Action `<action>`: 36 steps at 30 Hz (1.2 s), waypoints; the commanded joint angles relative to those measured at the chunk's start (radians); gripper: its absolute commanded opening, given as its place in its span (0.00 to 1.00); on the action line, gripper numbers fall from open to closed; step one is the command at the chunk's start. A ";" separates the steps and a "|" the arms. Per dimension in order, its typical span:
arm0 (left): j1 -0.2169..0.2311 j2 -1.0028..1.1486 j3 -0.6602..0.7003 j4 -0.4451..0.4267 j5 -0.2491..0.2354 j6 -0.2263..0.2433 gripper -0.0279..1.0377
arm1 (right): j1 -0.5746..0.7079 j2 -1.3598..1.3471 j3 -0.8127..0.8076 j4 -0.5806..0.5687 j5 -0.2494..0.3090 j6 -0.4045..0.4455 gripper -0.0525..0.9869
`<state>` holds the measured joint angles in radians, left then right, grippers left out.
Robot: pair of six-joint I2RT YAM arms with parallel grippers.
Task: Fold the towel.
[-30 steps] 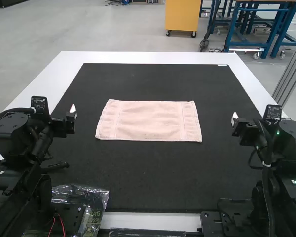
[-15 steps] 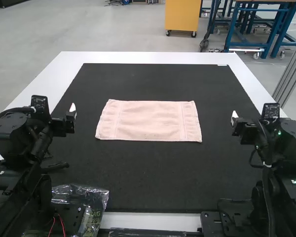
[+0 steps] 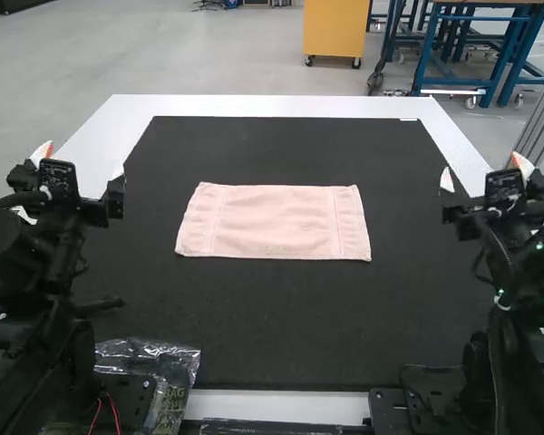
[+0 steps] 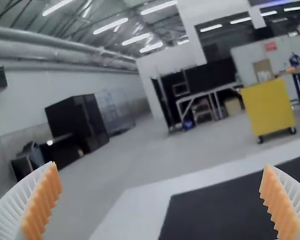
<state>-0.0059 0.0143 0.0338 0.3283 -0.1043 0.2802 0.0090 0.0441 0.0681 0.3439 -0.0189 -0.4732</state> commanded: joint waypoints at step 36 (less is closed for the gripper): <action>0.067 1.509 0.632 0.008 0.319 -0.431 0.92 | 0.059 1.188 0.495 0.063 -0.087 0.381 0.92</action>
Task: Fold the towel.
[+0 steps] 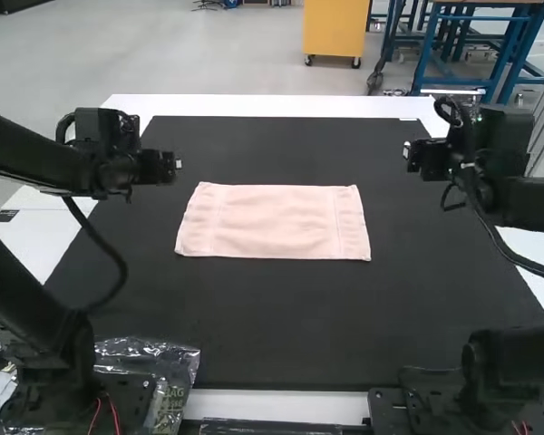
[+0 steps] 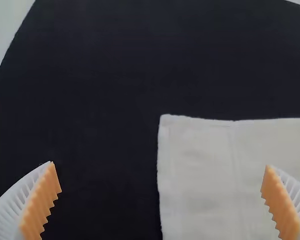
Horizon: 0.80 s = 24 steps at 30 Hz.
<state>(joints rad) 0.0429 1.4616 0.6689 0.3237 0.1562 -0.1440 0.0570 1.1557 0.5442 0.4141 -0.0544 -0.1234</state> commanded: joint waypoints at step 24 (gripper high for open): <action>0.058 0.490 0.242 0.101 0.128 0.182 0.92 | 0.069 0.733 0.327 0.060 -0.209 0.064 0.92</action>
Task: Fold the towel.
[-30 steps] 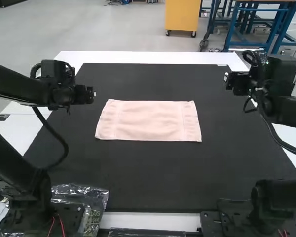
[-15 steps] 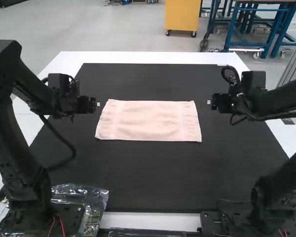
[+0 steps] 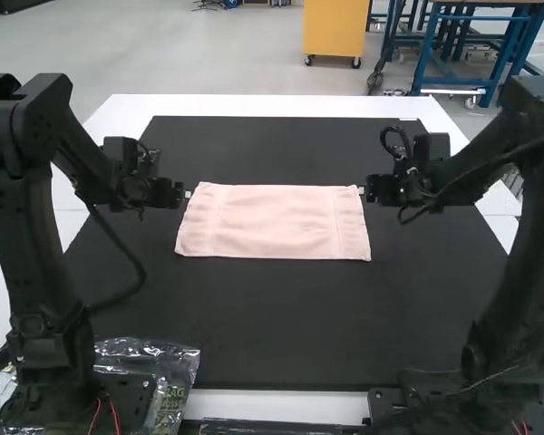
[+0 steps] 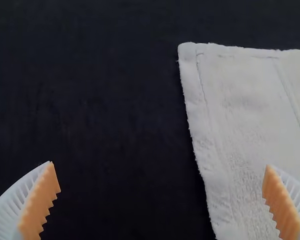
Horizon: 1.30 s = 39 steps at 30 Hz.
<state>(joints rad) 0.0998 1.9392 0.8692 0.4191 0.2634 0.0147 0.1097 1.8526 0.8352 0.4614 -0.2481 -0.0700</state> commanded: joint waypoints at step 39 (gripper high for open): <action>-0.046 0.251 0.208 -0.009 0.020 0.094 0.89 | 0.065 0.364 0.243 0.077 0.000 -0.021 0.88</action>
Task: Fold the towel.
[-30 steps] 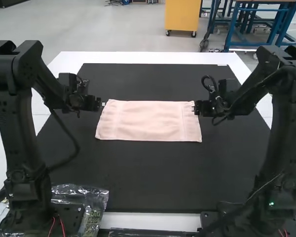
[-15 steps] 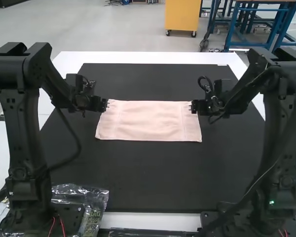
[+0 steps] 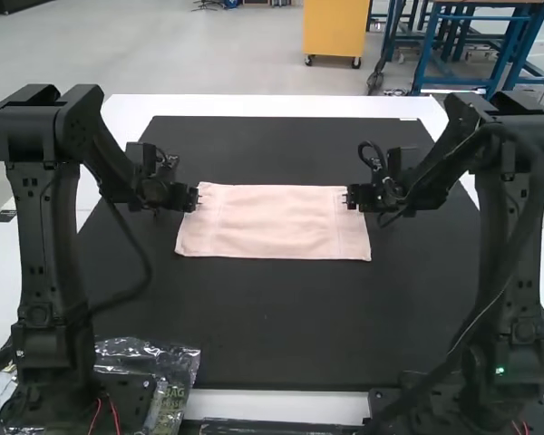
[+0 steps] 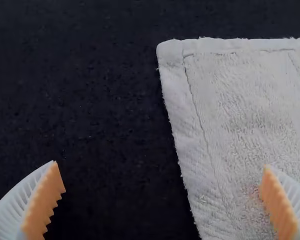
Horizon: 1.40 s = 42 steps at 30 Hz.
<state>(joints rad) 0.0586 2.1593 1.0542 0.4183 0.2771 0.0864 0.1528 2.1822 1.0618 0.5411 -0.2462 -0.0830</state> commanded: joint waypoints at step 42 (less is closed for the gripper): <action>0.029 -0.385 -0.195 -0.213 0.162 0.033 0.04 | -0.087 -0.403 -0.252 -0.167 -0.254 -0.027 0.03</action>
<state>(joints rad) 0.0769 1.8297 0.8909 0.2050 0.4217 0.1047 0.0799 1.8267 0.8333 0.3725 -0.4686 -0.1055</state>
